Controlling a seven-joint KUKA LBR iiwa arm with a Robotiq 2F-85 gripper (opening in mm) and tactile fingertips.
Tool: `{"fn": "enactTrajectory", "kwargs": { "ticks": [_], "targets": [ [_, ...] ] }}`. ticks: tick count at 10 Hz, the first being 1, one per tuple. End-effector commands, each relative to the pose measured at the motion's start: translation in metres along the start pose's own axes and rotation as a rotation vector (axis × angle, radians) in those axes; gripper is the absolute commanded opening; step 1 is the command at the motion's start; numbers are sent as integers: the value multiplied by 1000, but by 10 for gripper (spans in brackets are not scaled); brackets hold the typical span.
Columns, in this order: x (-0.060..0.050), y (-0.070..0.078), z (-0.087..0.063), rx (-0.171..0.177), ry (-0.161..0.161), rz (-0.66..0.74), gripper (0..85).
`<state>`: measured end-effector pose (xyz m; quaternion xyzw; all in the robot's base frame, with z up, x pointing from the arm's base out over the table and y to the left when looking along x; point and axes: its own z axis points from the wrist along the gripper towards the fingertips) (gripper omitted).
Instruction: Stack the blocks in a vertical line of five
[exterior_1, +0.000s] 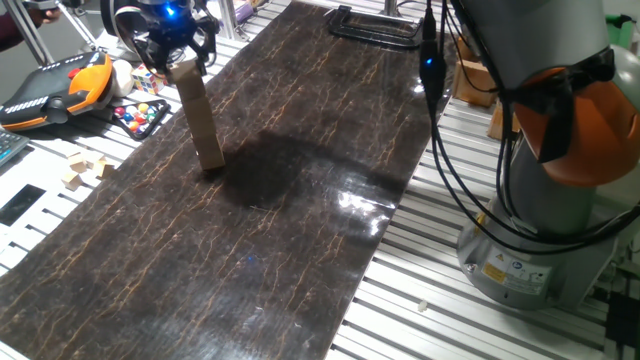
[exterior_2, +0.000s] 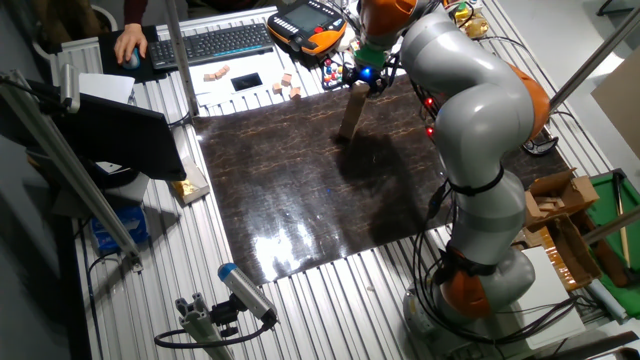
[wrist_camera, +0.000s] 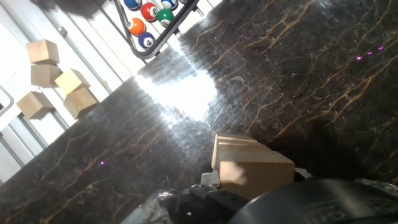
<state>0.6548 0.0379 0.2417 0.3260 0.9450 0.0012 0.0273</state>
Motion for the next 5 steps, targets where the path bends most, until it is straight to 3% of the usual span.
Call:
{"fn": "enactTrajectory", "kwargs": {
  "ticks": [1, 5],
  "targets": [
    [0, 0, 0, 1, -1, 0, 403],
    [0, 0, 0, 1, 1, -4, 533]
  ]
}}
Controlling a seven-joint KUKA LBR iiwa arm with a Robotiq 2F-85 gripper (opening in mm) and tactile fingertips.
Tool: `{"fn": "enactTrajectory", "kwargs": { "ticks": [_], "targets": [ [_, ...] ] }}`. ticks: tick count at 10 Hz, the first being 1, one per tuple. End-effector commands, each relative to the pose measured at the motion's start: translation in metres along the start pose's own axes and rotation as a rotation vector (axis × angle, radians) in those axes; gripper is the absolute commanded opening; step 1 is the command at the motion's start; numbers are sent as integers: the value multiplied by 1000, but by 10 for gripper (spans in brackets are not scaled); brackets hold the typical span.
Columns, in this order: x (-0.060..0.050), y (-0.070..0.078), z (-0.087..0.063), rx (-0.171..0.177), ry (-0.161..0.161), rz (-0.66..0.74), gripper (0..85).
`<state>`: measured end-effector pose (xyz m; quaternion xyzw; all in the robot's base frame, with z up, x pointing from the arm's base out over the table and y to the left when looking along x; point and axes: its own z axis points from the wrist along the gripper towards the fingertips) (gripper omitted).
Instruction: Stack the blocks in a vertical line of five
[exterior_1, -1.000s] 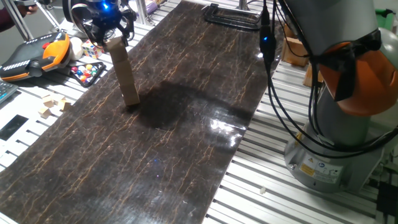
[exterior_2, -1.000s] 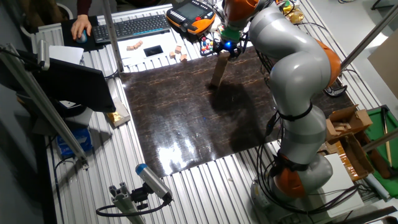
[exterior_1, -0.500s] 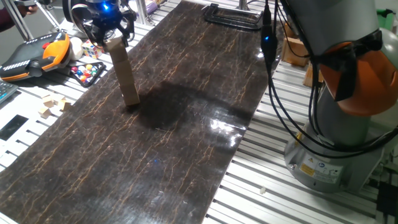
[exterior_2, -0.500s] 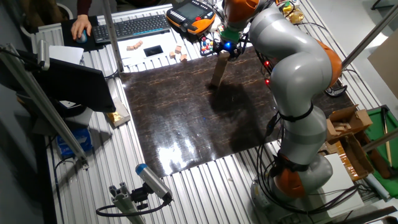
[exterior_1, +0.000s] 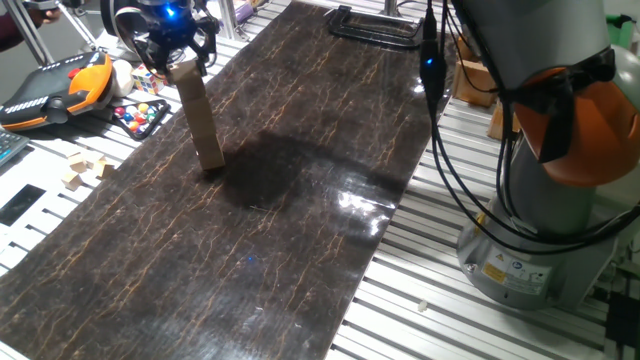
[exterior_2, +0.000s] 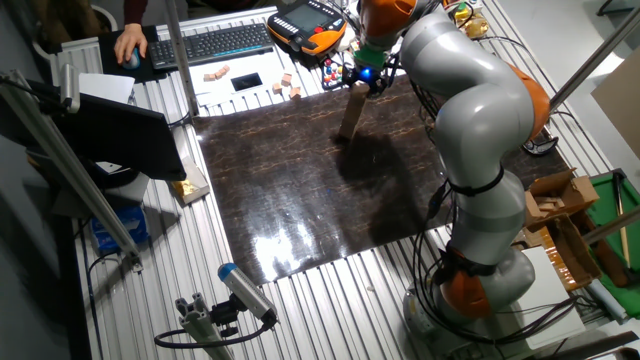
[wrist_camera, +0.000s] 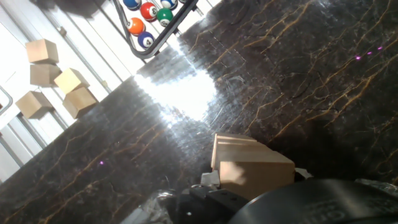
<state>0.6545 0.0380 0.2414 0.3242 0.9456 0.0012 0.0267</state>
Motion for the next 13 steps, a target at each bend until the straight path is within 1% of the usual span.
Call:
{"fn": "enactTrajectory", "kwargs": {
  "ticks": [1, 5, 6, 8, 9, 11, 12, 13],
  "targets": [
    [0, 0, 0, -1, 1, 0, 593],
    [0, 0, 0, 1, 6, -8, 590],
    [0, 0, -1, 1, 6, -6, 633],
    [1, -1, -3, -3, 3, 17, 777],
    [1, -2, -6, -4, 2, 21, 810],
    [-2, -7, -18, -2, 12, 28, 807],
    [-4, -12, -27, 2, 17, 26, 763],
    [-5, -18, -36, 7, 16, 18, 700]
  ]
}}
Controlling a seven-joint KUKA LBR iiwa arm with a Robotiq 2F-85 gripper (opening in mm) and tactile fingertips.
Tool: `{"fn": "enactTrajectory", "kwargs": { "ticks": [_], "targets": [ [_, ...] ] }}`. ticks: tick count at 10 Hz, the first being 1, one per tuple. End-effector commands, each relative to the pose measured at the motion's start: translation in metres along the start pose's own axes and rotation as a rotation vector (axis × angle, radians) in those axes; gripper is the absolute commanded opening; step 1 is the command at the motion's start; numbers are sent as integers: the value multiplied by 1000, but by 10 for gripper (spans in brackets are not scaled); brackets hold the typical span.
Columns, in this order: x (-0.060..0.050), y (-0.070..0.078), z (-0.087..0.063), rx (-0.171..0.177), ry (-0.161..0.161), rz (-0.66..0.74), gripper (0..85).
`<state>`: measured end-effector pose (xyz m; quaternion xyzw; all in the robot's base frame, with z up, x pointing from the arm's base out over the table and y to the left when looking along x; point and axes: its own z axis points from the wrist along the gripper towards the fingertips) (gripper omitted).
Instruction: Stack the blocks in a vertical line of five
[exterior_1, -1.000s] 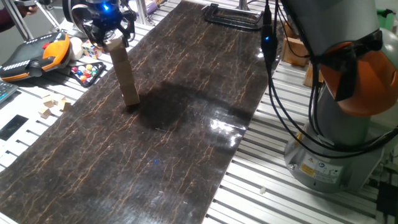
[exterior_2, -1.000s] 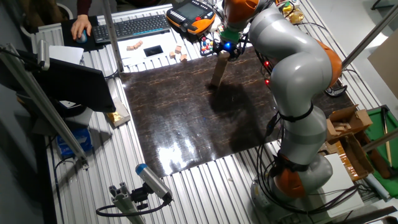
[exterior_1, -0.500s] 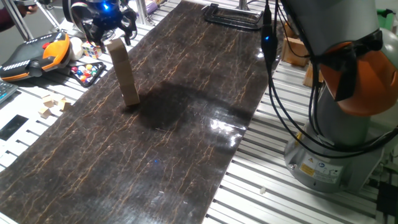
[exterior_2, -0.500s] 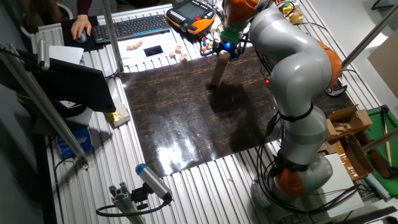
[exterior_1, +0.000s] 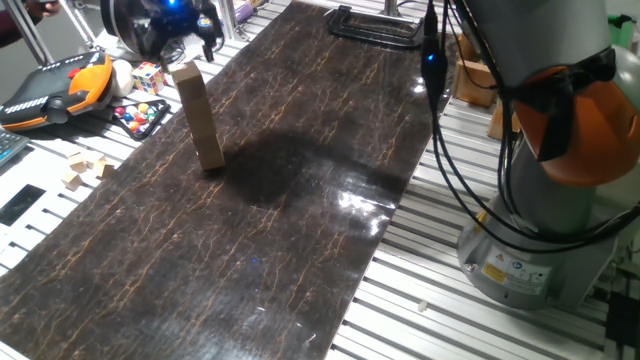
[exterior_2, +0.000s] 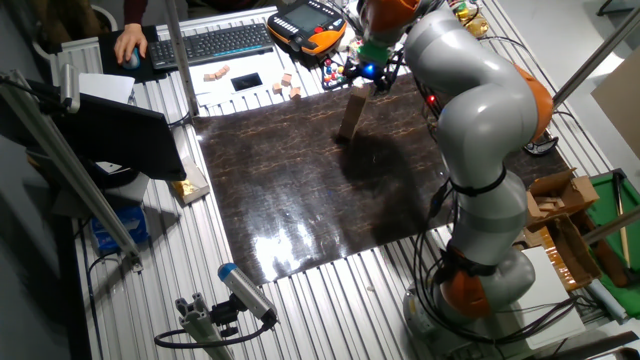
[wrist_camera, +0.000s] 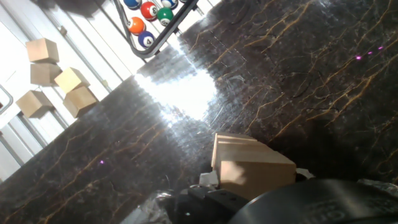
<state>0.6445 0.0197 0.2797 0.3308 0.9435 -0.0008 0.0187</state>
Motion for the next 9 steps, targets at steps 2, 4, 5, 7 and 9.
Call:
{"fn": "enactTrajectory", "kwargs": {
  "ticks": [2, 4, 5, 7, 9],
  "targets": [
    [-2, -9, -14, 10, -4, -24, 533],
    [-3, -18, -25, 17, 3, -56, 297],
    [-3, -22, -28, 23, 5, -73, 173],
    [-3, -31, -26, 22, 7, -100, 10],
    [-3, -41, -22, 13, -3, -125, 10]
  ]
}}
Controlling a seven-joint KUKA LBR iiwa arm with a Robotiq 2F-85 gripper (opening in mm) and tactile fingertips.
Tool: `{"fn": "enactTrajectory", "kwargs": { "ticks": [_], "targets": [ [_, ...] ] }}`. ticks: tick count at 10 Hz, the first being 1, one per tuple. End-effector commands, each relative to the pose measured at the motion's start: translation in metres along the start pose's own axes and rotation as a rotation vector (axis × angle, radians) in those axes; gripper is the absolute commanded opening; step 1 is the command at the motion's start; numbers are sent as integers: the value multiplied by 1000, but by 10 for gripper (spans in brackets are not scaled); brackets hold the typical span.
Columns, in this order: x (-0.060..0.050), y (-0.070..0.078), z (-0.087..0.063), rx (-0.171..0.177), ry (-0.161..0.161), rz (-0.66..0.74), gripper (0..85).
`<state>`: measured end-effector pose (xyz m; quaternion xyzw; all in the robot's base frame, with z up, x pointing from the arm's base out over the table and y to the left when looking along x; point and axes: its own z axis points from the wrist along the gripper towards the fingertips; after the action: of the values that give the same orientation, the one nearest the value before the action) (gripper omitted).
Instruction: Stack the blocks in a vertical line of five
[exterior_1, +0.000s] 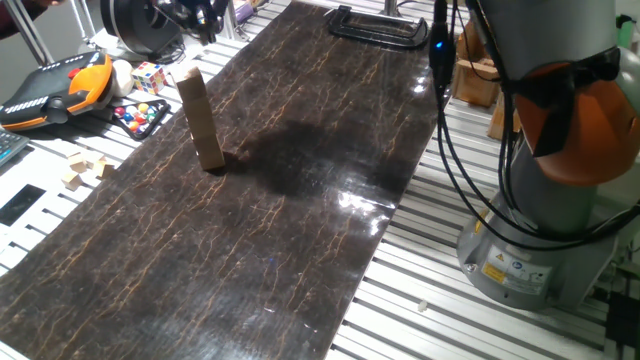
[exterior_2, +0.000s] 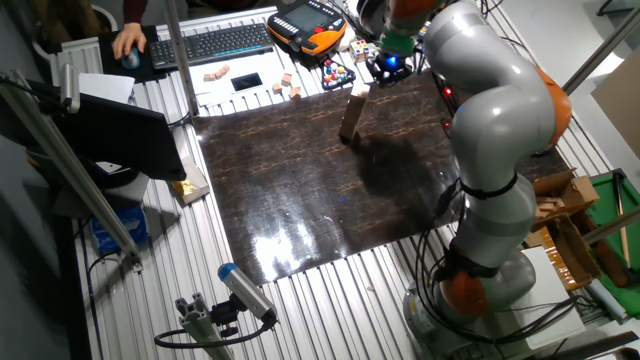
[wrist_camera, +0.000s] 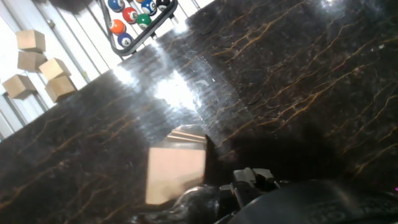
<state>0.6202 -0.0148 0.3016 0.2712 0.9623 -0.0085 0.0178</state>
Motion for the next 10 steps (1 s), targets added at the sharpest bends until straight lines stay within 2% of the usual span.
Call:
{"fn": "enactTrajectory", "kwargs": {
  "ticks": [1, 3, 6, 10],
  "targets": [
    [0, -2, 0, 1, -1, -4, 10],
    [3, -4, -1, 9, -12, -15, 10],
    [10, -4, 5, 13, -6, -48, 10],
    [15, 0, 9, 15, 25, -105, 10]
  ]
}}
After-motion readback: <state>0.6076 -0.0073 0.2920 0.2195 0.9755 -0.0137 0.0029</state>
